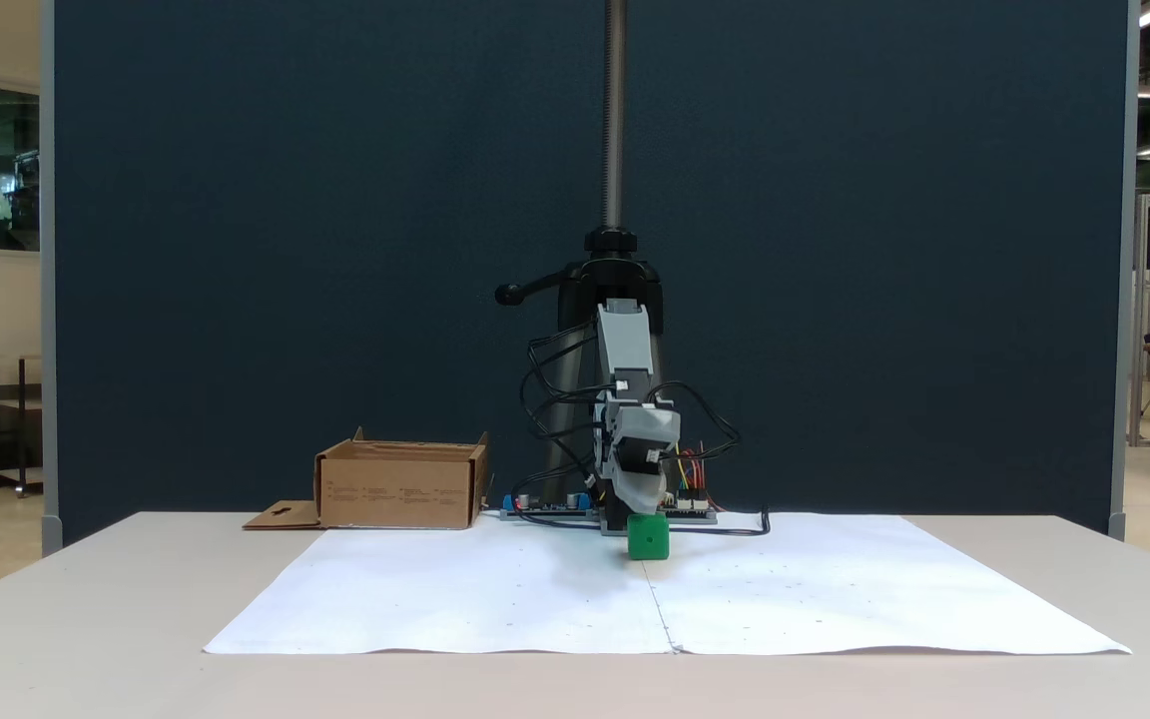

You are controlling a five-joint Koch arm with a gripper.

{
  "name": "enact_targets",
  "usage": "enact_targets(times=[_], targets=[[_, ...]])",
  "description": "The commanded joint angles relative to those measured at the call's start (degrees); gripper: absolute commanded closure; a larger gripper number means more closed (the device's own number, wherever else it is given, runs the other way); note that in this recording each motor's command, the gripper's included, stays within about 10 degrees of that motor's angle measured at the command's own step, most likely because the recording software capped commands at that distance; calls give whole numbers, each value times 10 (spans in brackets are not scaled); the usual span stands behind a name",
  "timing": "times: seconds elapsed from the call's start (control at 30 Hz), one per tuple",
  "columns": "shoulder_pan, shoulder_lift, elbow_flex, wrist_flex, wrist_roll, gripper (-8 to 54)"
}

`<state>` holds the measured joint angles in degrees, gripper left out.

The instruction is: Grasp a green dice and put it in the bin.

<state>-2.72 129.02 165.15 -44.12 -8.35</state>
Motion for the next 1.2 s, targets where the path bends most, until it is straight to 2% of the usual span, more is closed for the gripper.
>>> enact_targets(times=[0.0,0.17,0.27,0.73,0.93,1.17], targets=[[4,63,-46,50,30,47],[4,65,-113,199,32,45],[4,65,-178,320,45,19],[40,67,-502,778,250,20],[38,70,-523,953,300,18],[36,70,-523,1152,300,20]])
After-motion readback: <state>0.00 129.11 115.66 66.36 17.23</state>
